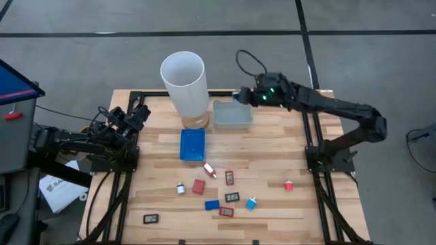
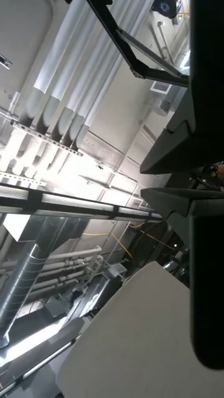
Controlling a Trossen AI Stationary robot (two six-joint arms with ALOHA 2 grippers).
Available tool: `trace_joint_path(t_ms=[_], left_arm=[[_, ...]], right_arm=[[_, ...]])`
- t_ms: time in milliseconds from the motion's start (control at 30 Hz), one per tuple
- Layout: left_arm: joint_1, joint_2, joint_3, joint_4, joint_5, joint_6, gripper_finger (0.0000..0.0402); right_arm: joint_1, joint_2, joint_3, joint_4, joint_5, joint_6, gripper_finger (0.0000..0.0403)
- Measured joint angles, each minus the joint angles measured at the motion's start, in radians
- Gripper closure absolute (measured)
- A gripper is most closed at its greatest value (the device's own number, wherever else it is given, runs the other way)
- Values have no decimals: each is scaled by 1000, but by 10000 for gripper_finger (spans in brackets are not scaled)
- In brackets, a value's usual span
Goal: Pick & Place Office items
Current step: Put the top blue charger adapter into the gray bin
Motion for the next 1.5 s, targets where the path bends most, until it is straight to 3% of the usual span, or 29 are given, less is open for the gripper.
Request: trace_joint_path(t_ms=[267, 533, 967, 1500], left_arm=[[0, 0, 0, 1, -15, 18, 358], [0, 0, 0, 2, -15, 18, 358], [0, 0, 0, 0, -14, 18, 358], [0, 0, 0, 0, -6, 8, 358]], right_arm=[[-131, 275, 328, -438, -14, -146, 282], [-145, 453, 353, -560, -42, -173, 280], [-119, 591, 353, -579, -19, -169, 280], [-182, 593, 263, -496, -69, -142, 280]])
